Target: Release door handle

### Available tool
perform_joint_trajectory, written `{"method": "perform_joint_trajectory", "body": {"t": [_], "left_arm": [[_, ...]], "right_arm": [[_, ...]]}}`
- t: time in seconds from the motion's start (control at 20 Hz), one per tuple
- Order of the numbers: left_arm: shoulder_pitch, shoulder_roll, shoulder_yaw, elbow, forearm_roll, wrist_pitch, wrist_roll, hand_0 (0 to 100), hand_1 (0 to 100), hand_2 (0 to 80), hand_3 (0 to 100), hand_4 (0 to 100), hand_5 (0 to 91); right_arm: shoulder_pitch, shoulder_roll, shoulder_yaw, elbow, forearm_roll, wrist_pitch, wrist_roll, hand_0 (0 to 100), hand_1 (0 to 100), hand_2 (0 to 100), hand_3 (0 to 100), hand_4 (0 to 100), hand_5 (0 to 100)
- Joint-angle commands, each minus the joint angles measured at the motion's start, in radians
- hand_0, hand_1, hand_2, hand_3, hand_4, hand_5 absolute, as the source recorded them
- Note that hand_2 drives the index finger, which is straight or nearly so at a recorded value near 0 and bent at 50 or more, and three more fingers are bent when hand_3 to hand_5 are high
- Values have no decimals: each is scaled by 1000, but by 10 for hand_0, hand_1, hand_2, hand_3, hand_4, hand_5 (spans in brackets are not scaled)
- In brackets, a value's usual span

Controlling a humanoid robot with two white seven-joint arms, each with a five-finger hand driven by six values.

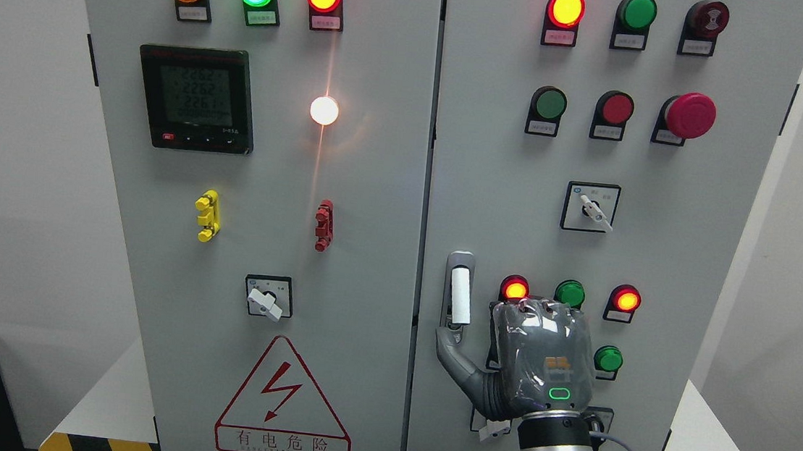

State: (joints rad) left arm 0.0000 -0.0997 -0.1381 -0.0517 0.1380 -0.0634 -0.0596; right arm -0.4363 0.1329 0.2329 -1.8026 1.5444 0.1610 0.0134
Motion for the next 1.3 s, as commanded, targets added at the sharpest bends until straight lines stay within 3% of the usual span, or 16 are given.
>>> {"method": "perform_joint_trajectory", "body": {"t": [0.0,1.25], "left_arm": [[18,0,0,0,0,0,0,120,556,0,0,0,0],[18,0,0,0,0,0,0,120,556,0,0,0,0]], "right_arm": [[-6,1,0,19,0,0,0,230,195,959,1000,922,946],[-22,1,-6,29,-1,3,16,298,186,954,1000,923,987]]}}
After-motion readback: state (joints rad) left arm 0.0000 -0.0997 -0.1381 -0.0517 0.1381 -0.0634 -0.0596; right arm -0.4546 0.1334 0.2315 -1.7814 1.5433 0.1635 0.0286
